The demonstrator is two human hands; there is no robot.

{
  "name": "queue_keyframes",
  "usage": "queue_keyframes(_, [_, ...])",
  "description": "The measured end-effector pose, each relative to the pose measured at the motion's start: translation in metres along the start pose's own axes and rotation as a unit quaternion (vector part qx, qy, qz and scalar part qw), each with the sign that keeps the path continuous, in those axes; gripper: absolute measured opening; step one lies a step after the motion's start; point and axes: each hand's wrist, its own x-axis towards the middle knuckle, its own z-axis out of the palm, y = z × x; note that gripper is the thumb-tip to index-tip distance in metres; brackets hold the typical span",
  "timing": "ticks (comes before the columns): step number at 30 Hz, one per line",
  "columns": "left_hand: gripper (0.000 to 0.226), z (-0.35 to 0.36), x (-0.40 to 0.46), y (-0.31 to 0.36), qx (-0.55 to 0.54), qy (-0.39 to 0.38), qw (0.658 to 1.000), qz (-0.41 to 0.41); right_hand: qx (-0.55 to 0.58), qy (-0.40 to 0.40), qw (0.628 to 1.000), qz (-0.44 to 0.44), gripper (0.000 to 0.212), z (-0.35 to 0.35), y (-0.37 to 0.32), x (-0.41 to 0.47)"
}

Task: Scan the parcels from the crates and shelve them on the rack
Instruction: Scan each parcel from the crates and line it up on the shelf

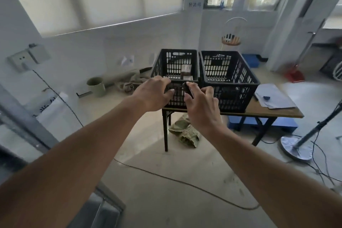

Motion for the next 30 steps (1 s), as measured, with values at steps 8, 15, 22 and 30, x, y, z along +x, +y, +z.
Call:
queue_keyframes(8, [0.047,0.036,0.156,-0.043,-0.012,-0.016,1.000,0.011,-0.021,-0.003,1.000,0.021,0.048,0.056,0.033,0.140])
queue_keyframes(15, [0.042,0.072,0.291,-0.093,-0.020,-0.059,0.998,0.025,-0.051,-0.009,0.997,0.055,0.049,0.114,0.051,0.262])
queue_keyframes(22, [0.045,0.092,0.392,-0.114,-0.021,-0.094,0.995,0.022,-0.051,-0.021,0.995,0.081,0.049,0.147,0.076,0.357])
queue_keyframes(30, [0.050,0.122,0.510,-0.113,-0.001,-0.113,0.994,-0.001,-0.035,-0.015,0.997,0.069,0.049,0.174,0.130,0.469])
